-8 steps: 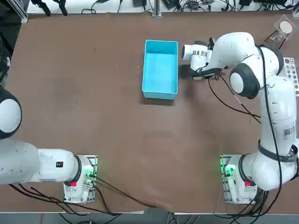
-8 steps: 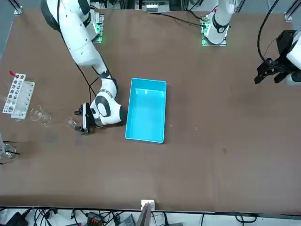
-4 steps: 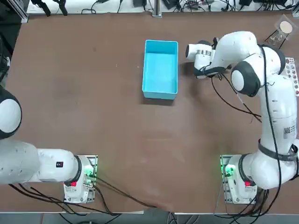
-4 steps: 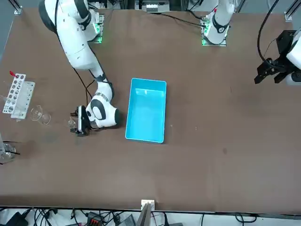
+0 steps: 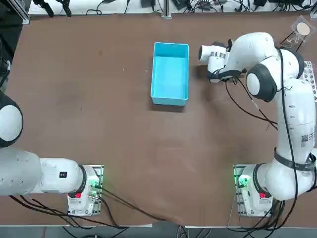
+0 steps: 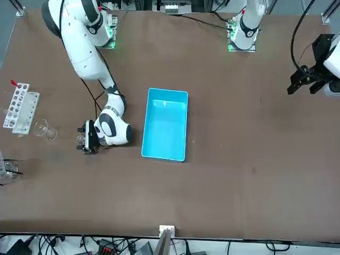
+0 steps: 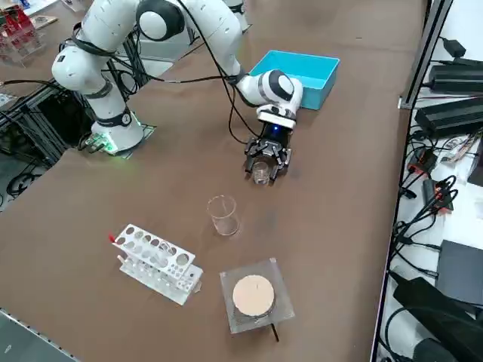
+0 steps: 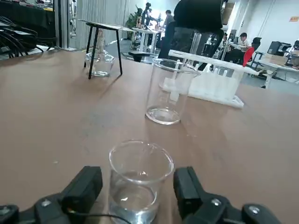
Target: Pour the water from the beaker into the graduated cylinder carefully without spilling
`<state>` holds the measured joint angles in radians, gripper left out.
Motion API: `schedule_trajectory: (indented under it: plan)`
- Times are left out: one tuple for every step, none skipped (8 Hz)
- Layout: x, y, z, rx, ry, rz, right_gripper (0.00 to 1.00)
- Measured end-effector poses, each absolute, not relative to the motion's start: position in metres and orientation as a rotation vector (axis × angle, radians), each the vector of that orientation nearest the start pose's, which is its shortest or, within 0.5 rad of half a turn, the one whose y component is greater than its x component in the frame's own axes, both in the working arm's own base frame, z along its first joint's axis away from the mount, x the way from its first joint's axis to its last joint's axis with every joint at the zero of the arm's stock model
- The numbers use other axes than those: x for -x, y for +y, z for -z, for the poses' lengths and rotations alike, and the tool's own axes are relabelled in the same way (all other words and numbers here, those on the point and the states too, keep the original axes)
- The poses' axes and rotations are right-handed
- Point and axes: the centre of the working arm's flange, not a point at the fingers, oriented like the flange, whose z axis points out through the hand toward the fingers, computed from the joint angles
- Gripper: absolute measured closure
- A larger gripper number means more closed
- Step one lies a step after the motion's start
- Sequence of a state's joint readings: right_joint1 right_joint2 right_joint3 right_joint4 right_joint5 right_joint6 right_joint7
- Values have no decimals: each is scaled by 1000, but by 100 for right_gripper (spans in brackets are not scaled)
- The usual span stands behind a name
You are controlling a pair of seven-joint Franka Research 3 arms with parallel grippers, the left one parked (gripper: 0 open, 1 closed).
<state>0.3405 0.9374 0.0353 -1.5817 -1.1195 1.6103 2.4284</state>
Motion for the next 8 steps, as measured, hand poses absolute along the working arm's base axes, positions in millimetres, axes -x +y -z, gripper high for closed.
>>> schedule_trajectory:
  plan:
    - [-603,136,-87,-1516,-1322,-968,37]
    - [-603,136,-87,-1514,-1326,-972,39]
    - [-603,136,-87,-1512,-1329,-974,39]
    - [-603,136,-87,-1510,-1331,-976,39]
    - [-604,136,-89,-1503,-1334,-979,39]
    - [-608,135,-98,-1481,-1343,-988,39]
    - [-616,131,-116,-1448,-1369,-1005,39]
    - [-626,125,-145,-1413,-1418,-1019,39]
